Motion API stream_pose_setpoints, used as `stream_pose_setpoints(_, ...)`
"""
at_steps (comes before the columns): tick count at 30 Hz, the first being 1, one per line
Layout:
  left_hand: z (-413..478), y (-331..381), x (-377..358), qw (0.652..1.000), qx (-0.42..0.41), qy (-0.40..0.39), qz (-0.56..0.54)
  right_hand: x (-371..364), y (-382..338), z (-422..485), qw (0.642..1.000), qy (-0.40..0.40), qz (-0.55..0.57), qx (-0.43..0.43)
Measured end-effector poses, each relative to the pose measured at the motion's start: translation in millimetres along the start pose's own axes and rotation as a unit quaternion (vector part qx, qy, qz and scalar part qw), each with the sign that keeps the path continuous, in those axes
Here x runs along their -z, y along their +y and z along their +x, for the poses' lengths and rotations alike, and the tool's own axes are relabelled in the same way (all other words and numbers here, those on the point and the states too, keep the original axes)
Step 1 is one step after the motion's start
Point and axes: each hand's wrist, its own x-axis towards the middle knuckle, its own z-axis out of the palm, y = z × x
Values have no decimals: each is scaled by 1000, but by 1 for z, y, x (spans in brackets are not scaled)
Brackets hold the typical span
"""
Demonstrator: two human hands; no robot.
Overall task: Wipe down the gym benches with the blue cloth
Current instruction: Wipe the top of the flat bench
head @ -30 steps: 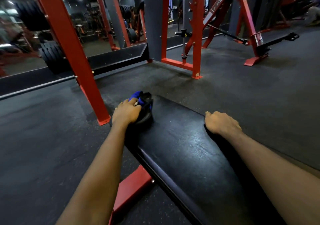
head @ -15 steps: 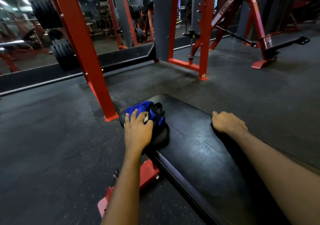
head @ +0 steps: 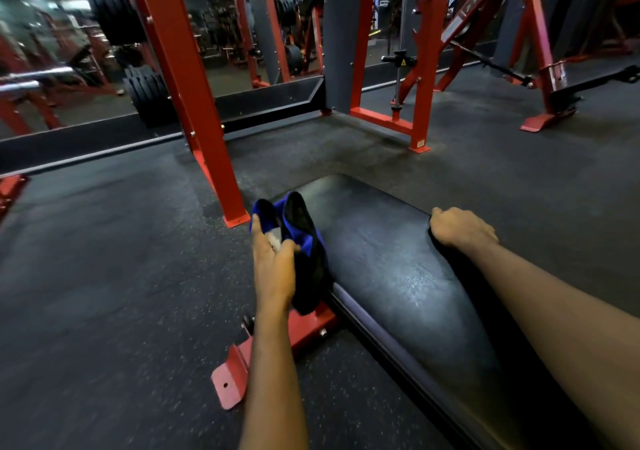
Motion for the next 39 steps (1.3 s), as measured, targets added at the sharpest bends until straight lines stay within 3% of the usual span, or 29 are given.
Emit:
stream_pose_setpoints(3,17,19,-17,993,36,-34,106,3,-3,-3,1000,2,-3,-1)
stream_pose_setpoints(6,28,24,-27,979,60,-9,196,1,-4,-2,1000,1,-6,-3)
stream_pose_setpoints(13,-42,-3,-38,994,78,75,-23,0,-2,-3,1000,4,-10,3)
stream_pose_setpoints(20,65,12,-19,982,162,94,33,-2,-4,5,1000,12,-1,-5)
stream_pose_setpoints(22,58,16,-21,982,158,106,25,-2,-3,5,1000,10,0,-14)
stream_pose_setpoints(25,7,18,-29,990,126,62,8,-3,-3,6,1000,17,3,-15)
stream_pose_setpoints(28,-21,8,-39,988,128,32,79,-6,-2,7,1000,13,0,-19)
stream_pose_setpoints(39,106,3,-21,983,119,88,112,-12,0,23,999,22,-7,-26)
